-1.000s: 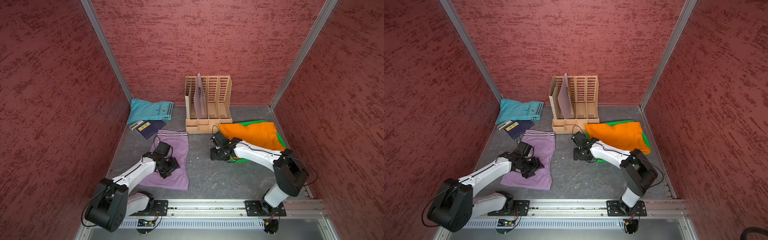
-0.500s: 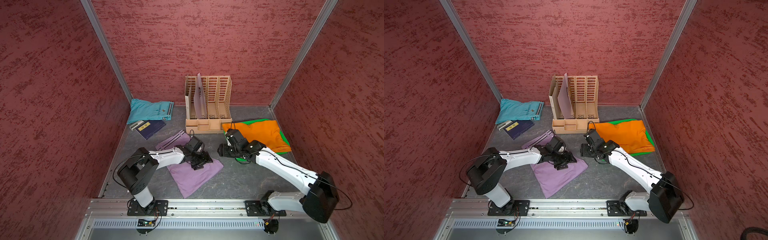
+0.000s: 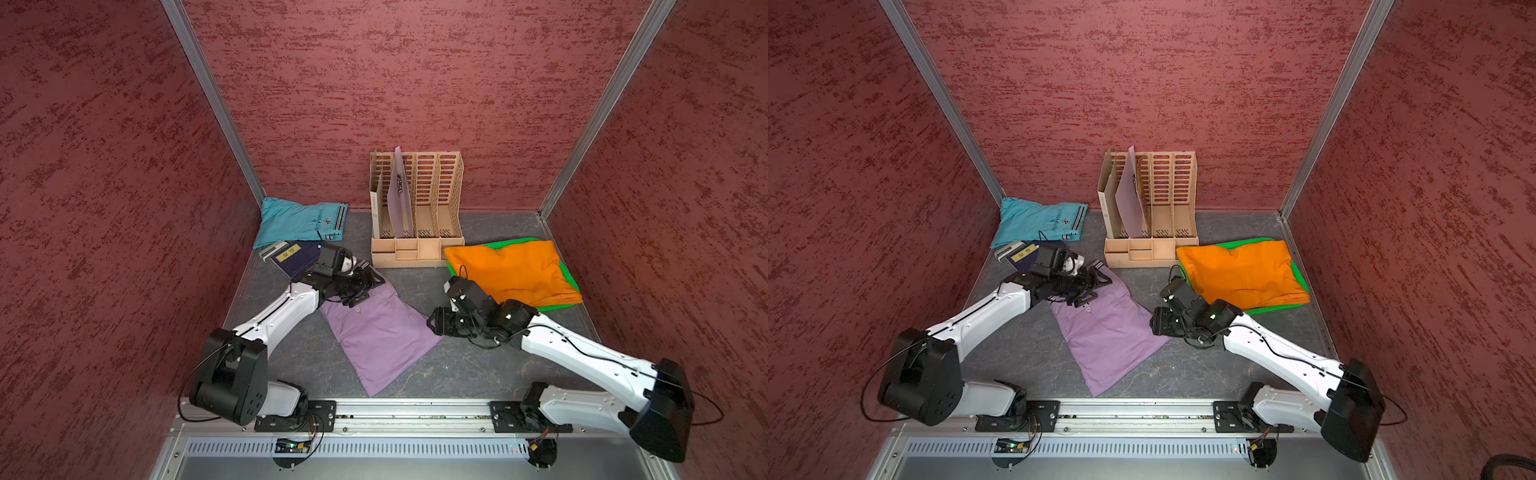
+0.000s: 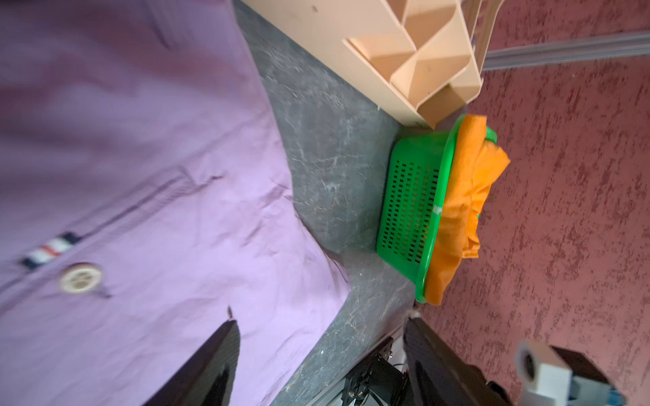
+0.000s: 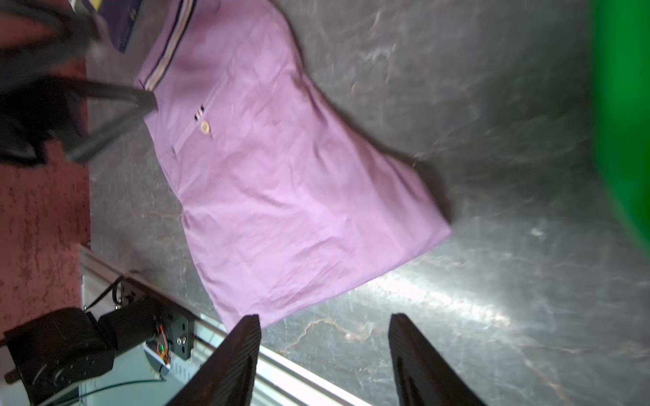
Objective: Put the folded long pants in the basket
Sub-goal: Pick up the long pant at the center of the board.
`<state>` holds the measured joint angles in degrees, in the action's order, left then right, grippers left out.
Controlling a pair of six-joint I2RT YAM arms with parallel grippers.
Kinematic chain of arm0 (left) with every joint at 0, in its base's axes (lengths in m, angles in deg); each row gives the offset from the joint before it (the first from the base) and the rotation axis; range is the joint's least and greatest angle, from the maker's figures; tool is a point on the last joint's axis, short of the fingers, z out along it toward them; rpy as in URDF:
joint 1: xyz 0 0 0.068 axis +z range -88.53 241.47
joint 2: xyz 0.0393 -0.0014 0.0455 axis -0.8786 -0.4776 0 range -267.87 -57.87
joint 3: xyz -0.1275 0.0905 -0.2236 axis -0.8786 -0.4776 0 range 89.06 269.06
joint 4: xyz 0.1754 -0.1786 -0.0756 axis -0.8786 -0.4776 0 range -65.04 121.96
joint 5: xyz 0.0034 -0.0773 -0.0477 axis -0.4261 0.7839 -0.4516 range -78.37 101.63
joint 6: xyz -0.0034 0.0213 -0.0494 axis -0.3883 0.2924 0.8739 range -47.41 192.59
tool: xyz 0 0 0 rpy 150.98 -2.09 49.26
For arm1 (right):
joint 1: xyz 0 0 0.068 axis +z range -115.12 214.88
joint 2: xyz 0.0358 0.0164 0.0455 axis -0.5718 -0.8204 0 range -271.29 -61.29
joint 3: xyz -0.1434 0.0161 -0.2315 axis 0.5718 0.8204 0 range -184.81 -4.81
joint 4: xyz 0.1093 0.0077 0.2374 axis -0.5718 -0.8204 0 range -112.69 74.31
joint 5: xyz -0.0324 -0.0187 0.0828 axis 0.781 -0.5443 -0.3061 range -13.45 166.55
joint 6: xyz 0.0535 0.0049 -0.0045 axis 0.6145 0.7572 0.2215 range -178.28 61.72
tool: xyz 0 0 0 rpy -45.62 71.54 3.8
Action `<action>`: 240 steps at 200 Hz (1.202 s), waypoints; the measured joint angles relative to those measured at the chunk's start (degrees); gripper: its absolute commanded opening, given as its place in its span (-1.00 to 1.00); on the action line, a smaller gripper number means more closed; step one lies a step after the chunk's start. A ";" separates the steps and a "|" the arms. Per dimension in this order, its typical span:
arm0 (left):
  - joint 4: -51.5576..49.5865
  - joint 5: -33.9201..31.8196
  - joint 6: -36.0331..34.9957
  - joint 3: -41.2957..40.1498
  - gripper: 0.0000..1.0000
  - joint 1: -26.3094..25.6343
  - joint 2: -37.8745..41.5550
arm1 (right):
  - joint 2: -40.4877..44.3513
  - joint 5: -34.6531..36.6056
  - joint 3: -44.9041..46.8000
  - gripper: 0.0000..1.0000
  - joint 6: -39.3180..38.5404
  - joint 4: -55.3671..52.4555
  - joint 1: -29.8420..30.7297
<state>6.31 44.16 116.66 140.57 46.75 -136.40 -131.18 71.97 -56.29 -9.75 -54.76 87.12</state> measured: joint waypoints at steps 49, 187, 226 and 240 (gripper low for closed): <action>-5.95 1.22 -4.35 -0.66 0.54 6.21 2.62 | -7.61 -0.76 5.62 0.24 9.44 4.09 7.98; -10.91 1.97 -8.50 -1.73 0.56 7.91 4.72 | -21.42 -2.36 6.34 -0.75 12.92 20.57 4.90; -13.68 1.53 -10.23 -1.42 0.57 7.93 5.73 | -15.28 -3.21 10.64 -1.00 6.38 16.90 -6.86; -14.69 1.46 -10.99 -0.92 0.59 7.93 5.77 | -12.68 -3.45 10.75 -1.00 1.09 13.33 -12.17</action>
<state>-8.37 45.63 105.67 139.65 54.69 -130.63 -143.85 68.51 -45.54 -8.66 -41.43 74.95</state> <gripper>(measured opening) 0.787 0.062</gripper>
